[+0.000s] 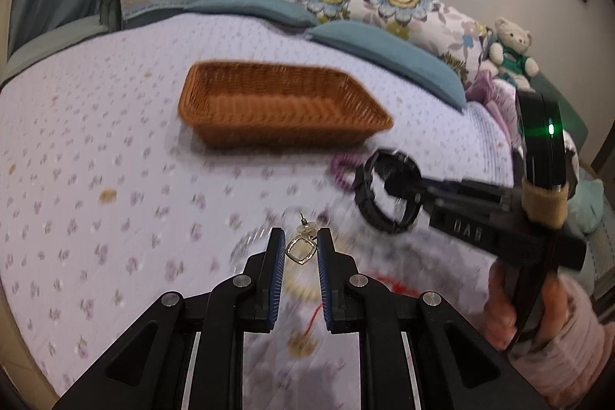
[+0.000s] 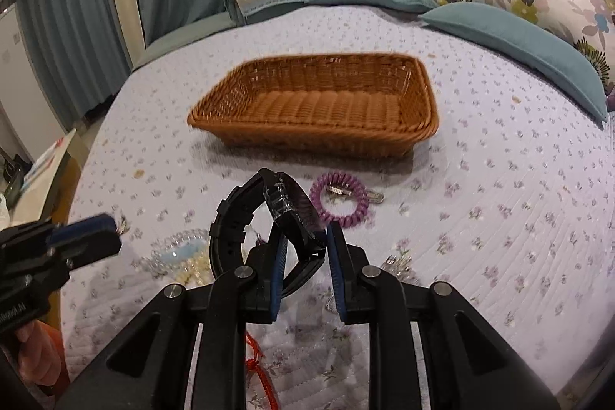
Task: Organize jewelry
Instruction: 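Drop the black watch into the wicker basket with the right gripper while the left drops the pendant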
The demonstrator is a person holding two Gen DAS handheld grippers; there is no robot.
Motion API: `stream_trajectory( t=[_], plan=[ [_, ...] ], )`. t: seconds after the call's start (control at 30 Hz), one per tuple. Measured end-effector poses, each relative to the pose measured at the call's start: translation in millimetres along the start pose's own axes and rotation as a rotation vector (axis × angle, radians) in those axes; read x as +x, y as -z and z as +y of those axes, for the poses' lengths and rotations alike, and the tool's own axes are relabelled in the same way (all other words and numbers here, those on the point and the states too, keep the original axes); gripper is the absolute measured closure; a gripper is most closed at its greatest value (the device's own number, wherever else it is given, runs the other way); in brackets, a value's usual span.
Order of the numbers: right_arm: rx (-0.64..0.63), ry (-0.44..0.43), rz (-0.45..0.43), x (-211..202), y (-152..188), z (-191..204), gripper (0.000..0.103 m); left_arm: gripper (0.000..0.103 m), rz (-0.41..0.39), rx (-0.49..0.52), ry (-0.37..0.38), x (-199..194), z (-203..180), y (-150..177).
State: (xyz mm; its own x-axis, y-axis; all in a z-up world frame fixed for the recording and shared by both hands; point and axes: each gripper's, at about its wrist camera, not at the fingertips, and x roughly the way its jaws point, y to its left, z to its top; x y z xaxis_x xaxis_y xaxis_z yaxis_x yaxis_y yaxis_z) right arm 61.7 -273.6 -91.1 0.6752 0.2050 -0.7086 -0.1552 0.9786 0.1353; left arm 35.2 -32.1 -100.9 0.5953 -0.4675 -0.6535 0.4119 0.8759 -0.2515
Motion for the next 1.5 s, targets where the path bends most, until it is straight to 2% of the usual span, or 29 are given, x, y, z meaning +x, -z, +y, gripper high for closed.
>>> stream_trajectory(
  t=[0.13, 0.27, 0.4, 0.53, 0.63, 0.8, 1.07, 1.17, 1.2, 1.27, 1.3, 1.33, 1.4, 1.43, 1.5],
  plan=[
    [0.008, -0.015, -0.042, -13, -26, -4, 0.079, 0.086, -0.039, 0.017, 0.006, -4, -9, -34],
    [-0.011, 0.023, -0.093, -12, -72, -9, 0.079, 0.086, -0.076, 0.018, 0.013, 1, -5, -80],
    [0.006, 0.042, -0.098, 16, -109, -20, 0.079, 0.086, -0.082, 0.019, 0.024, 29, 7, -127],
    [0.06, 0.046, -0.047, 64, -131, -38, 0.079, 0.086, -0.022, -0.023, 0.031, 83, 32, -157],
    [0.08, 0.058, 0.0, 96, -135, -51, 0.079, 0.086, 0.026, -0.057, 0.04, 123, 50, -163],
    [0.07, 0.065, 0.061, 128, -134, -57, 0.079, 0.086, 0.093, -0.043, 0.024, 174, 64, -164],
    [0.069, 0.086, 0.124, 151, -127, -61, 0.079, 0.086, 0.141, -0.011, 0.033, 206, 62, -159],
    [0.065, 0.089, 0.134, 153, -125, -60, 0.078, 0.085, 0.163, -0.045, 0.06, 209, 66, -160],
    [0.063, 0.088, 0.138, 153, -125, -60, 0.076, 0.082, 0.171, -0.064, 0.08, 210, 69, -161],
    [0.064, 0.08, 0.144, 155, -123, -60, 0.073, 0.067, 0.175, -0.092, 0.104, 206, 75, -163],
    [0.067, 0.074, 0.15, 156, -122, -61, 0.073, 0.054, 0.162, -0.102, 0.106, 202, 77, -164],
    [0.07, 0.073, 0.148, 156, -122, -61, 0.073, 0.051, 0.15, -0.111, 0.107, 199, 79, -165],
    [0.081, 0.054, 0.133, 151, -123, -64, 0.067, 0.051, 0.129, -0.138, 0.124, 190, 83, -170],
    [0.086, 0.043, 0.123, 147, -124, -65, 0.06, 0.051, 0.123, -0.148, 0.13, 186, 85, -172],
    [0.085, 0.045, 0.087, 135, -125, -66, 0.058, 0.05, 0.104, -0.164, 0.138, 175, 86, -175]
  ],
)
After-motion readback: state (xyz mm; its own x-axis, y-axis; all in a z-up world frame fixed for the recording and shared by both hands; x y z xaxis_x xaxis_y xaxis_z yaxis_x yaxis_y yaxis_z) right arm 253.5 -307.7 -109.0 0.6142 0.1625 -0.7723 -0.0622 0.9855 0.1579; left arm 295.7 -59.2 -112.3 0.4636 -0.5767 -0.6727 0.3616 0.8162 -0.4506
